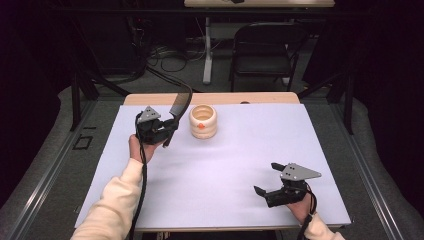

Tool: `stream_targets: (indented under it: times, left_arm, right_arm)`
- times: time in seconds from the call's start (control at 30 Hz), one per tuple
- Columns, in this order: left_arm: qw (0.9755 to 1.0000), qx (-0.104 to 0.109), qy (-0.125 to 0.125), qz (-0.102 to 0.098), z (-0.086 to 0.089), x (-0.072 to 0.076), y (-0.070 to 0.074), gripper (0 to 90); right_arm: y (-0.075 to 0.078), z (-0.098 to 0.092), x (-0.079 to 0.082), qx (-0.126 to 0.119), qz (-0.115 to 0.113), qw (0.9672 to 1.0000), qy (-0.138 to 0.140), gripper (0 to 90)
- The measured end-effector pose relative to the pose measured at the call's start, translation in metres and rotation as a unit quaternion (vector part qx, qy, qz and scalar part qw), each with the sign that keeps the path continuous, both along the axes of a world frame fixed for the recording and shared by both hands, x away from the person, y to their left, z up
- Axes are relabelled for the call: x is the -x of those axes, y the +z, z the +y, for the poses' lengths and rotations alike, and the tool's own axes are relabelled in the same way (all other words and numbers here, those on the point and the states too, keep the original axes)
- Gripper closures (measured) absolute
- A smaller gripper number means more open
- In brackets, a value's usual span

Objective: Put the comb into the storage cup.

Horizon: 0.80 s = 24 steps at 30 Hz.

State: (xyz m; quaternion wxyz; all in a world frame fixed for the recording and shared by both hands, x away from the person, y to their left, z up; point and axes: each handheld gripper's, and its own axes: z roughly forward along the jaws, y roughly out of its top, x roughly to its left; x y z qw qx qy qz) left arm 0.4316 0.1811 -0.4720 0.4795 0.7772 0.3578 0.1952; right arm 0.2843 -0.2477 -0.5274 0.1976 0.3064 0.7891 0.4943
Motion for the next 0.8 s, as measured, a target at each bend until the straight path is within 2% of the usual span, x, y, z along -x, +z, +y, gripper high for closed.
stream_targets:
  times: [0.37,0.6,0.8]
  left_arm:
    - [0.9999,0.008,-0.002,-0.006,-0.007,-0.007,0.004,72.3]
    - [0.9999,0.014,-0.002,-0.009,-0.012,-0.01,0.007,72.3]
    - [0.9998,0.015,-0.002,-0.013,-0.015,-0.013,0.01,72.3]
  right_arm:
    - [-0.001,0.0,-0.001,-0.001,0.0,1.0,0.0,0.0]
    - [-0.002,0.001,-0.002,-0.002,0.017,0.9998,0.004,0.0]
    - [-0.002,0.001,-0.002,-0.001,0.017,0.9998,0.005,0.0]
